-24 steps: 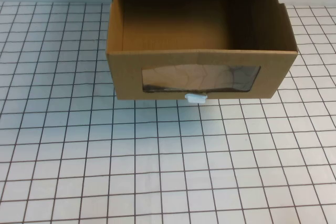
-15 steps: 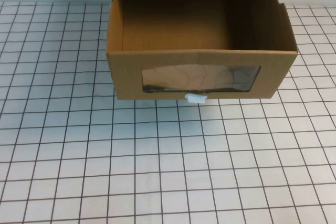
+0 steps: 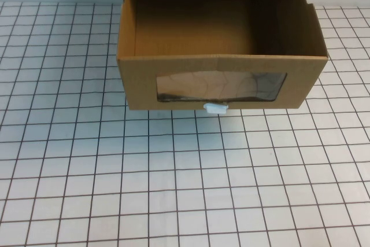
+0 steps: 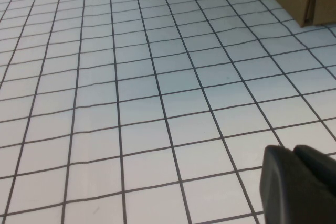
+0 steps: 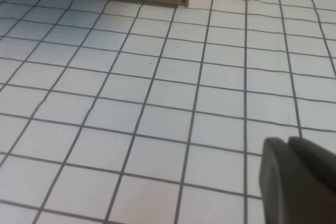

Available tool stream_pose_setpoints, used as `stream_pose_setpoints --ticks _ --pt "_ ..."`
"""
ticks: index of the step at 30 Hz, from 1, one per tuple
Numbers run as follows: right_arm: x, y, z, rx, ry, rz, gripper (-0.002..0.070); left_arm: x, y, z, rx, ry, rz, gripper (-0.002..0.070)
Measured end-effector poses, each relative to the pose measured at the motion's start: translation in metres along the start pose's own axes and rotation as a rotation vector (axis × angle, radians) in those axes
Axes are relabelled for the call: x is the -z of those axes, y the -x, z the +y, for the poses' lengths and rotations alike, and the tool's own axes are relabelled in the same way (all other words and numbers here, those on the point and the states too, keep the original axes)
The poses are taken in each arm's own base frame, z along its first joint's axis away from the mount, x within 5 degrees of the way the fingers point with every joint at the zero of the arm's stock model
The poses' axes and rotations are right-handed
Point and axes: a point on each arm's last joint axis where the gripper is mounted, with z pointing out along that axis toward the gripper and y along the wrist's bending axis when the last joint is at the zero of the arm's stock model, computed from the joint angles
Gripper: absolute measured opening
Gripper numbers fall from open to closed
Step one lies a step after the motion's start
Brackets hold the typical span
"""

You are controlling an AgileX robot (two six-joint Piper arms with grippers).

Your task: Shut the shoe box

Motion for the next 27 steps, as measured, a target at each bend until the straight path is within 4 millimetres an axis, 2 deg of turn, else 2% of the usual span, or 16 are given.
stream_pose_setpoints --ticks 15,20,23,27 --pt "0.000 0.000 0.000 -0.002 0.001 -0.003 -0.0014 0.000 0.001 0.000 0.001 0.001 -0.008 -0.0005" --pt "0.000 0.003 0.000 -0.004 0.001 -0.034 -0.0015 0.000 0.008 0.001 0.014 0.011 -0.094 -0.0005" --pt "0.000 0.008 0.000 -0.003 -0.001 -0.116 -0.0014 0.001 0.015 0.002 0.064 0.016 -0.176 -0.0005" --pt "0.005 0.031 0.000 -0.006 -0.005 -0.367 -0.0014 0.004 0.027 0.003 0.163 0.012 -0.314 -0.0005"
